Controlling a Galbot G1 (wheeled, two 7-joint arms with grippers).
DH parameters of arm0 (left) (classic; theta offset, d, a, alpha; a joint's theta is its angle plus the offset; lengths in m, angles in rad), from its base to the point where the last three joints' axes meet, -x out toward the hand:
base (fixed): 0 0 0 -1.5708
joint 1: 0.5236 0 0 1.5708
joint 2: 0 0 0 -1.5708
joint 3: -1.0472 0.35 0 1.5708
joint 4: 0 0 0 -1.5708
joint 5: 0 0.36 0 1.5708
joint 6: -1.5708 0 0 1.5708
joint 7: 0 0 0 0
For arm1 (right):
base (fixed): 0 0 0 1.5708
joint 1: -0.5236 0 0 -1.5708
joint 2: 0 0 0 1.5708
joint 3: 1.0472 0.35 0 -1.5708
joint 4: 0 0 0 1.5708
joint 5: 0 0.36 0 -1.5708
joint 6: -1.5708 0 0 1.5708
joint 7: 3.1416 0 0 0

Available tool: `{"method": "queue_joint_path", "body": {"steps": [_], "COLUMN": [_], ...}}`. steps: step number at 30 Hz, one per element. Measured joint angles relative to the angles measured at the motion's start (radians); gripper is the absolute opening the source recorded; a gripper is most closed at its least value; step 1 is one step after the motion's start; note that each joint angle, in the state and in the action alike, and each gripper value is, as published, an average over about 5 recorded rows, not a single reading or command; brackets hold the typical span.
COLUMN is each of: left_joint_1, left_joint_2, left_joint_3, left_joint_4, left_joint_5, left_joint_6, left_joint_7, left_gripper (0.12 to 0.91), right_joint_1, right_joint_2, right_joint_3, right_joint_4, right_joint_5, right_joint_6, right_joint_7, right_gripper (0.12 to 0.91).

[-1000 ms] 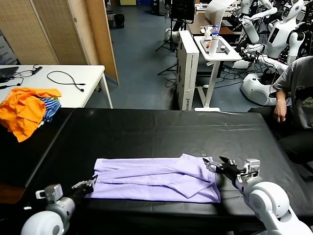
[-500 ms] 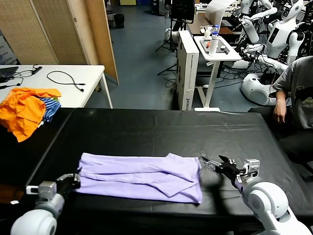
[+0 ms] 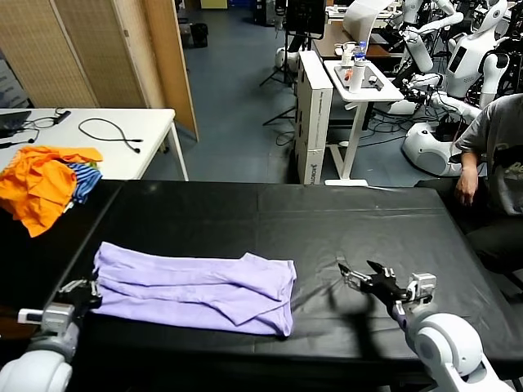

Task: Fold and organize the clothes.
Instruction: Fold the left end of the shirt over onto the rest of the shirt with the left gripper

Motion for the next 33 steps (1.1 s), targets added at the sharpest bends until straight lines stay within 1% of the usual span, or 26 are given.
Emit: {"method": "queue_joint_path", "body": {"steps": [3, 6, 9, 12, 17, 23, 27, 33], "left_joint_1": [-0.009, -0.024, -0.041, -0.057, -0.082, -0.098, -0.102, -0.114], "left_joint_2": [-0.02, -0.043, -0.065, -0.084, -0.117, -0.154, -0.177, -0.207], "left_joint_3": [0.03, 0.073, 0.126, 0.181, 0.285, 0.395, 0.446, 0.491], "left_joint_4": [-0.039, -0.078, -0.108, -0.124, -0.142, -0.154, -0.155, -0.151], "left_joint_5": [-0.114, -0.257, -0.393, -0.47, -0.5, -0.508, -0.5, -0.49], "left_joint_6": [0.039, 0.074, 0.095, 0.108, 0.122, 0.126, 0.127, 0.127], "left_joint_7": [-0.029, -0.052, -0.074, -0.086, -0.088, -0.096, -0.099, -0.104], "left_gripper": [0.167, 0.167, 0.167, 0.167, 0.167, 0.167, 0.167, 0.167], "right_joint_1": [-0.031, -0.075, -0.129, -0.179, -0.236, -0.262, -0.262, -0.253], "right_joint_2": [0.009, 0.018, 0.029, 0.042, 0.065, 0.085, 0.092, 0.093], "right_joint_3": [0.014, 0.033, 0.056, 0.078, 0.107, 0.11, 0.101, 0.086], "right_joint_4": [0.006, 0.014, 0.021, 0.025, 0.035, 0.039, 0.034, 0.026], "right_joint_5": [-0.042, -0.07, -0.091, -0.112, -0.132, -0.154, -0.163, -0.17], "right_joint_6": [0.064, 0.133, 0.184, 0.209, 0.225, 0.232, 0.234, 0.233], "right_joint_7": [-0.038, -0.069, -0.085, -0.089, -0.089, -0.089, -0.089, -0.088], "right_gripper": [0.907, 0.907, 0.907, 0.907, 0.907, 0.907, 0.907, 0.907]}}
